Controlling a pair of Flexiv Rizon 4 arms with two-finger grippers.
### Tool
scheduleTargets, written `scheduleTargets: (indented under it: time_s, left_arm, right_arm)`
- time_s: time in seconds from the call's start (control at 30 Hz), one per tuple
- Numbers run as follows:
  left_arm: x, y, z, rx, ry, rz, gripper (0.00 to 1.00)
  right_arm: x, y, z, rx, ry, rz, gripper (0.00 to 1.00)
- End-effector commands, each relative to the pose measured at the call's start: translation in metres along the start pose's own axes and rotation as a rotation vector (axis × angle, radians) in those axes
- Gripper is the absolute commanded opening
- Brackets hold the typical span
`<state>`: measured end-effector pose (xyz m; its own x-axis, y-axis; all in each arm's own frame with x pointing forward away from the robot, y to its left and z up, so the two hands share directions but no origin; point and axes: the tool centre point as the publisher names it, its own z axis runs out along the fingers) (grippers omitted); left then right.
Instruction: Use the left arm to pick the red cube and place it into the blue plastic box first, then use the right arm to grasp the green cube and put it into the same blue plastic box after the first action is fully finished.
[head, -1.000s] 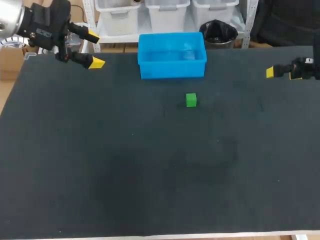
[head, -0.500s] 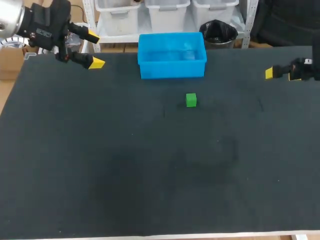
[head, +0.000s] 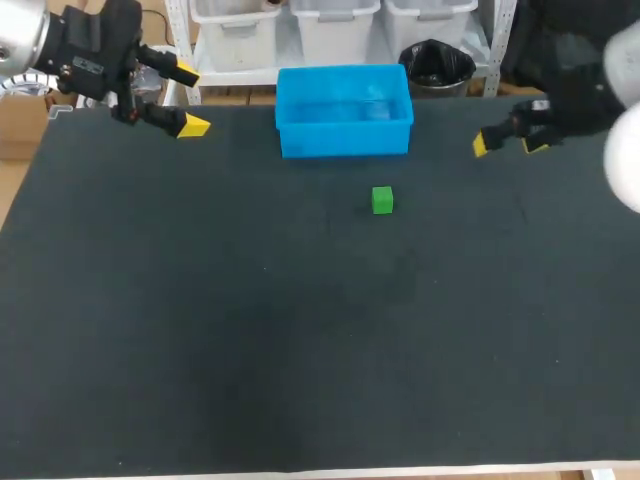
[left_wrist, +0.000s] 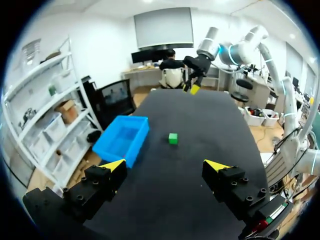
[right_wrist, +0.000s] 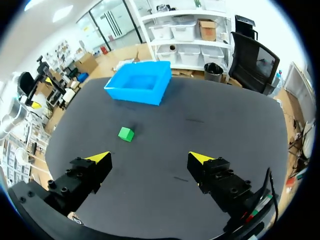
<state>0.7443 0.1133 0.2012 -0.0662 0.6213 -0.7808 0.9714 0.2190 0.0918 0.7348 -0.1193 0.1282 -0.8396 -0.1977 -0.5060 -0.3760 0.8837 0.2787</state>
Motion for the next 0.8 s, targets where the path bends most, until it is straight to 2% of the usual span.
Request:
scheduleTargets:
  time_s: [0.03, 0.2, 0.47, 0.8]
  left_arm:
    - [0.001, 0.0, 0.0, -0.001, -0.005, 0.004, 1.0]
    - [0.001, 0.0, 0.0, -0.001, -0.005, 0.004, 1.0]
    - [0.001, 0.0, 0.0, -0.001, -0.005, 0.004, 1.0]
    - [0.001, 0.0, 0.0, -0.001, -0.005, 0.004, 1.0]
  right_arm:
    - [-0.018, 0.01, 0.021, 0.1, 0.103, 0.001, 1.0]
    - [-0.027, 0.021, 0.039, 0.163, 0.192, 0.009, 1.0]
    - [-0.04, 0.044, 0.06, 0.145, 0.215, 0.032, 1.0]
    - [-0.04, 0.044, 0.06, 0.145, 0.215, 0.032, 1.0]
